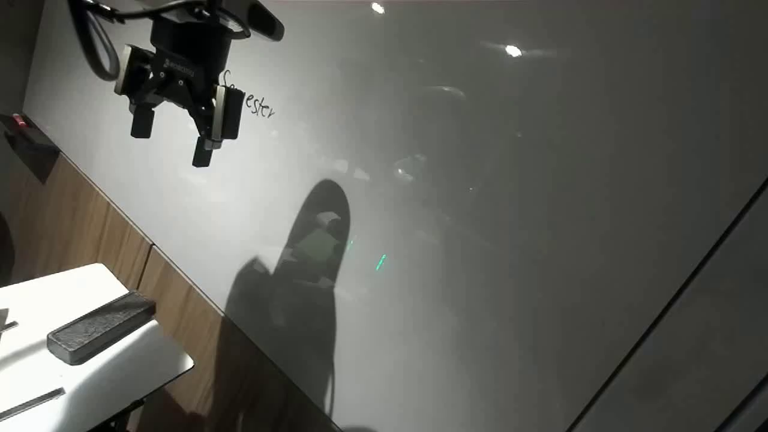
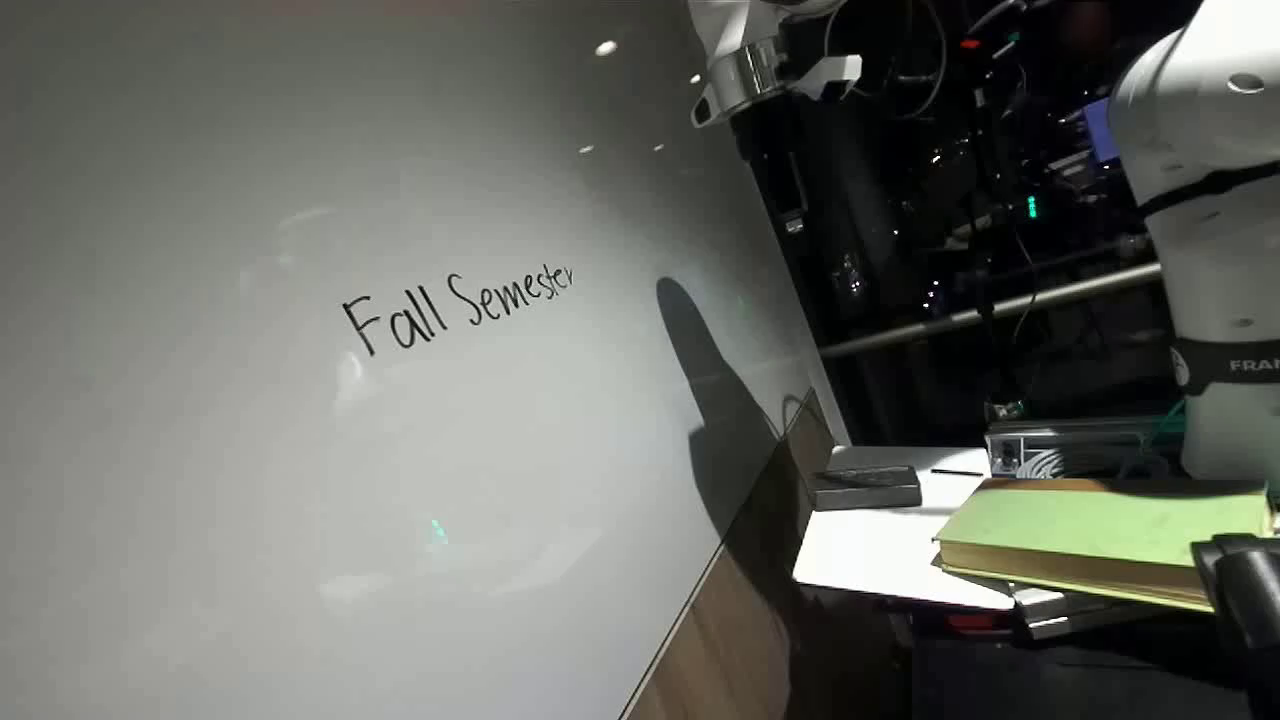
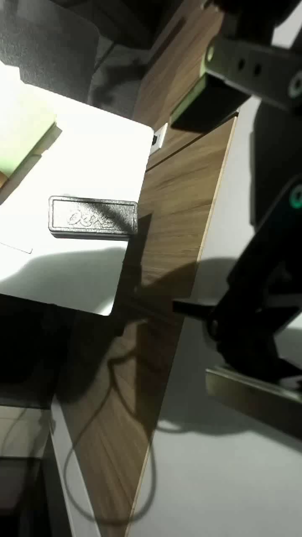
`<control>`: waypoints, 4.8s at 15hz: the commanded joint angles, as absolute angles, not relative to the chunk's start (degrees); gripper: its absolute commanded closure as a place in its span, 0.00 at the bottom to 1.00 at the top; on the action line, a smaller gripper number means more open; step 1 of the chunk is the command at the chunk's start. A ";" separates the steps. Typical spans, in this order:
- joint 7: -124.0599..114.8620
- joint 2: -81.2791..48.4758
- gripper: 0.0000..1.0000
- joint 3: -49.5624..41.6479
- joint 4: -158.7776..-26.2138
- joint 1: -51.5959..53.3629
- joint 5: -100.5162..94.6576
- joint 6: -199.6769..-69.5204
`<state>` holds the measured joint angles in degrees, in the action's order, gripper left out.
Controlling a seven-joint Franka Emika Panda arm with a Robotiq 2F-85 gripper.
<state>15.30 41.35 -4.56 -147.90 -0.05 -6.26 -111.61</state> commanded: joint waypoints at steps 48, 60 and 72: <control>4.83 -0.93 0.00 1.43 -159.68 1.95 -6.08 -151.96; -0.57 2.04 0.00 0.02 -157.50 1.97 -16.33 -162.52; -4.92 8.99 0.00 1.43 -157.12 -2.68 -22.36 -149.58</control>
<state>-3.60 7.09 0.42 -157.11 -2.95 -23.08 -154.52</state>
